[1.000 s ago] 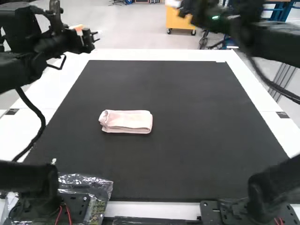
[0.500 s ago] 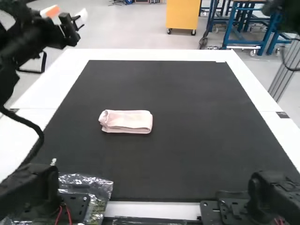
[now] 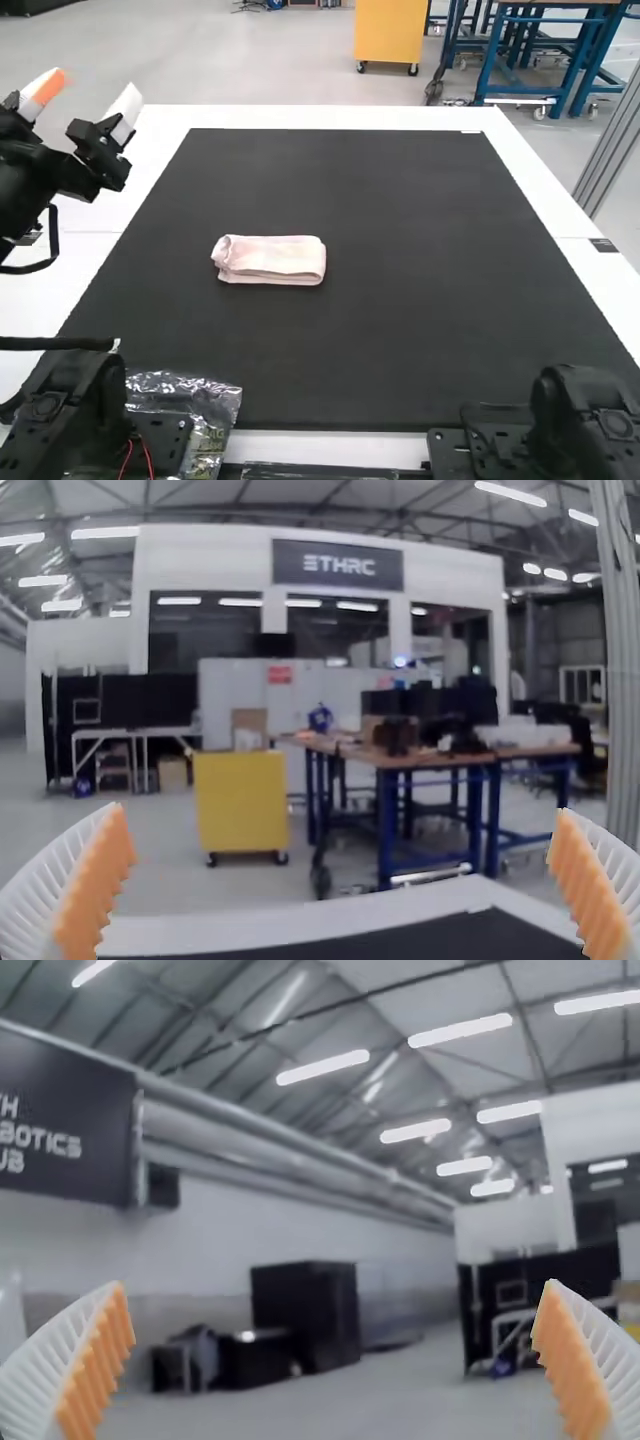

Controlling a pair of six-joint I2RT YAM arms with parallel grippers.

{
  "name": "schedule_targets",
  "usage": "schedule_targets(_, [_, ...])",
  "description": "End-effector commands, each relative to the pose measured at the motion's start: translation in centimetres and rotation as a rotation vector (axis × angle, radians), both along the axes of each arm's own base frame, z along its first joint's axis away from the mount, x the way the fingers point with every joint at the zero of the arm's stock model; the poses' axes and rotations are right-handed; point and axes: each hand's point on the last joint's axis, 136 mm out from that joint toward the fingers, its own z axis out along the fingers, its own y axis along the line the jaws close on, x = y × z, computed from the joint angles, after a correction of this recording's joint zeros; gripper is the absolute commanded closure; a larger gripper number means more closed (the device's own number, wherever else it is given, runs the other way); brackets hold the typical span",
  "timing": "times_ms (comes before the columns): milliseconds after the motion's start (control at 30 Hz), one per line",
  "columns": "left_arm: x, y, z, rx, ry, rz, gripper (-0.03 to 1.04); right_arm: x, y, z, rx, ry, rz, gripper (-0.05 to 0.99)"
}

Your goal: Fold the towel.

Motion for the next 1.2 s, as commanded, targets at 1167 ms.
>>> schedule_targets(1167, [9.9,7.0,-22.3,0.035,0.418,0.444,0.04,18.2,-5.3,-33.9,-0.338,0.664,-0.383,0.02])
